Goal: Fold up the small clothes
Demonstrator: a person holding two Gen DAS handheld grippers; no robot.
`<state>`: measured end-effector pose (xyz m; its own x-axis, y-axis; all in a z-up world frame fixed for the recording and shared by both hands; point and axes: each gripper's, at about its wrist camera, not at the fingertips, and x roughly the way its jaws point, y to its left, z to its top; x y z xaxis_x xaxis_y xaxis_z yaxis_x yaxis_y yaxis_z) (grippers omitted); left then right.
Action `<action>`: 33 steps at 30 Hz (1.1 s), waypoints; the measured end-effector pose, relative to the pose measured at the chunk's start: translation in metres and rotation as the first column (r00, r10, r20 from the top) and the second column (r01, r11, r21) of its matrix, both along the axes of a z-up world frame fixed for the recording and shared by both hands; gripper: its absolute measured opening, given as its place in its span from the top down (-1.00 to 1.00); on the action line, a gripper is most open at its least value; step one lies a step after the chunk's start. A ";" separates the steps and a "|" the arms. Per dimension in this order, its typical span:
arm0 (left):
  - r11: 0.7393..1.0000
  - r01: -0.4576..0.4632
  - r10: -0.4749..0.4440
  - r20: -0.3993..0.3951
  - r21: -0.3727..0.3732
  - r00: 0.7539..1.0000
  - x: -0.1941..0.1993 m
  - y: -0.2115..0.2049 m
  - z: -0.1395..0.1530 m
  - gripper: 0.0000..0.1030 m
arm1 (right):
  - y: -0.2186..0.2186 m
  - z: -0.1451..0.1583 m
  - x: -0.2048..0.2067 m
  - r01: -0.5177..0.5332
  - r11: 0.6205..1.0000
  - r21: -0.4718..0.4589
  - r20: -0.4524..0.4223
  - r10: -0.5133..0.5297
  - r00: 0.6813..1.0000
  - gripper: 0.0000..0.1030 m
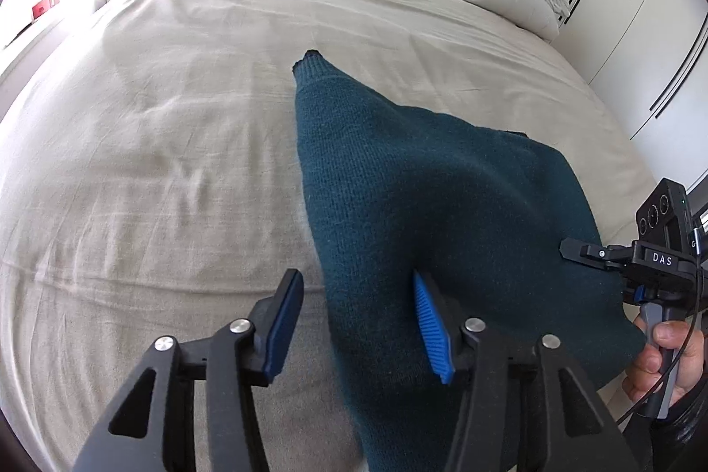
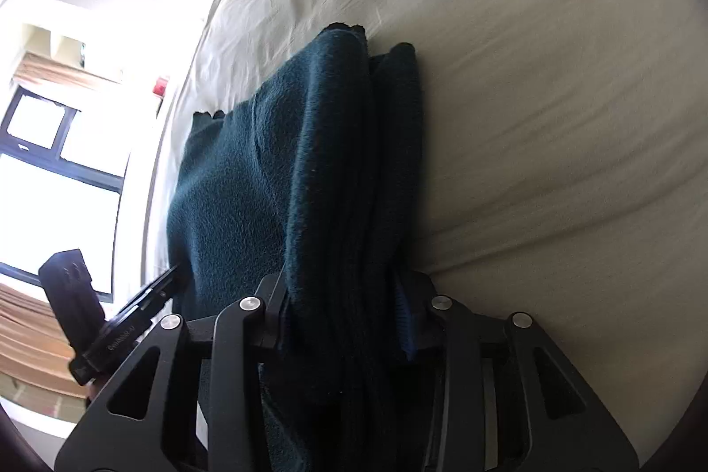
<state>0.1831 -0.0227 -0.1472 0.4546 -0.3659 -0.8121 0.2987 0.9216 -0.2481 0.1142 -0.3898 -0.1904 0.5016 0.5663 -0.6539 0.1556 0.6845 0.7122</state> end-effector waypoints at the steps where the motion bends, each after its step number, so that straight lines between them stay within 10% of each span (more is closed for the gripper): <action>1: 1.000 0.004 -0.004 0.004 -0.007 1.000 -0.001 0.001 0.002 -0.10 | -0.005 -0.002 -0.004 0.005 0.999 0.043 0.011 -0.005 1.000 0.35; 7: 0.998 -0.062 0.062 0.087 -0.011 0.994 -0.028 0.032 0.029 -0.10 | -0.013 0.054 -0.031 0.108 0.991 -0.075 0.025 -0.107 0.994 0.15; 11: 0.997 -0.063 0.067 0.102 -0.045 0.993 -0.045 0.037 0.034 -0.10 | 0.017 0.098 -0.053 -0.019 1.000 0.002 0.152 0.019 0.988 0.15; 16: 0.999 0.022 -0.018 0.098 -0.037 0.995 -0.071 0.016 0.024 -0.10 | 0.051 0.059 -0.052 -0.060 0.997 -0.051 0.024 0.061 0.998 0.19; 19: 0.997 0.059 -0.055 0.091 -0.043 0.994 -0.080 0.004 0.019 -0.10 | 0.030 0.013 -0.061 -0.003 1.000 -0.018 -0.018 0.003 1.000 0.97; 33: 0.961 0.220 -0.243 0.129 0.168 0.961 -0.087 -0.063 -0.007 -0.09 | 0.015 0.050 -0.053 -0.012 0.999 0.053 0.118 0.005 0.993 0.88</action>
<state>0.0958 -0.0856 -0.1545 0.4904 -0.3541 -0.7963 0.5310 0.8460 -0.0491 0.0611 -0.3744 -0.1402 0.5683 0.6033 -0.5595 0.0629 0.6461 0.7606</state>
